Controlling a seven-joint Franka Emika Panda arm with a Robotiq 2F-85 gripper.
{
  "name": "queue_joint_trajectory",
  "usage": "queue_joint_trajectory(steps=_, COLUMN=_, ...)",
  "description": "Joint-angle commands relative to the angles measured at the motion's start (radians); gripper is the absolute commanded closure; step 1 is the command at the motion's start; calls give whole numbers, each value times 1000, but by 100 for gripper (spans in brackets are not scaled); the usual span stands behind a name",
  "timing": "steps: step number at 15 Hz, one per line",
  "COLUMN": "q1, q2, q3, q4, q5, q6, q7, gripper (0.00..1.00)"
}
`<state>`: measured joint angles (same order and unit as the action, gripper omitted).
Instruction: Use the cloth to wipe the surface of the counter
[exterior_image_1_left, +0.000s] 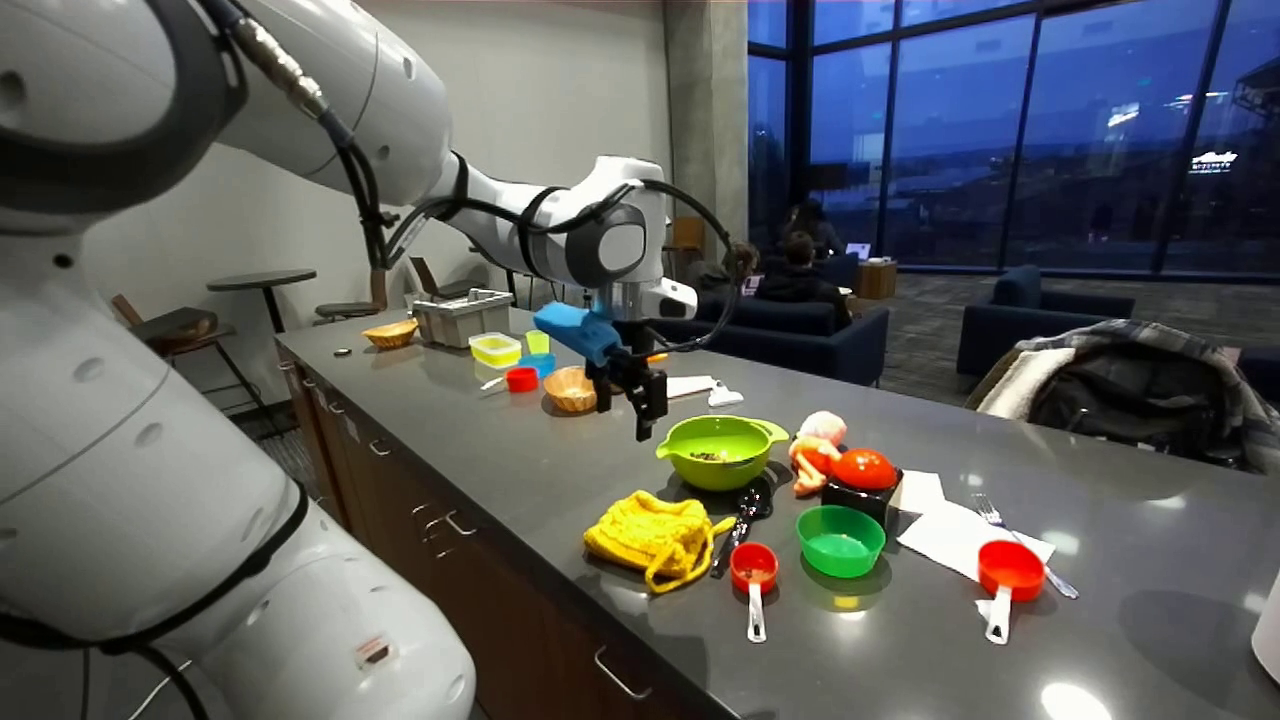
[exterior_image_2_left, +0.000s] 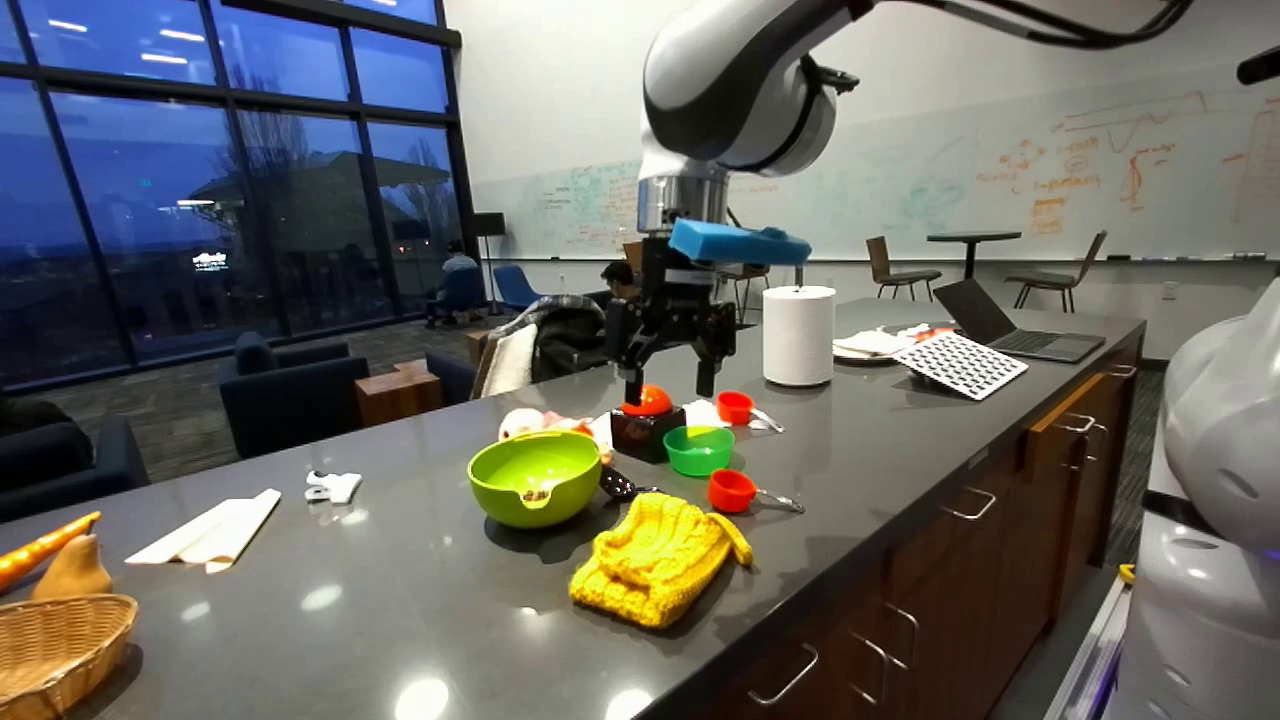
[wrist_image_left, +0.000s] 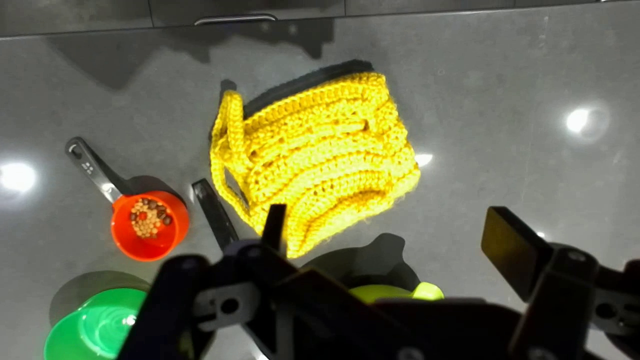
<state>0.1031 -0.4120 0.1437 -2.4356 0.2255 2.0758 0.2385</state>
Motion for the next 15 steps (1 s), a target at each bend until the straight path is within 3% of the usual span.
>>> queue_joint_trajectory(steps=1, q1=12, q2=68, q3=-3, q4=1, q5=25, q6=24, q7=-17, gripper=0)
queue_joint_trajectory(steps=15, q1=24, q2=286, q3=-5, q4=18, q5=34, q6=99, q7=-45, gripper=0)
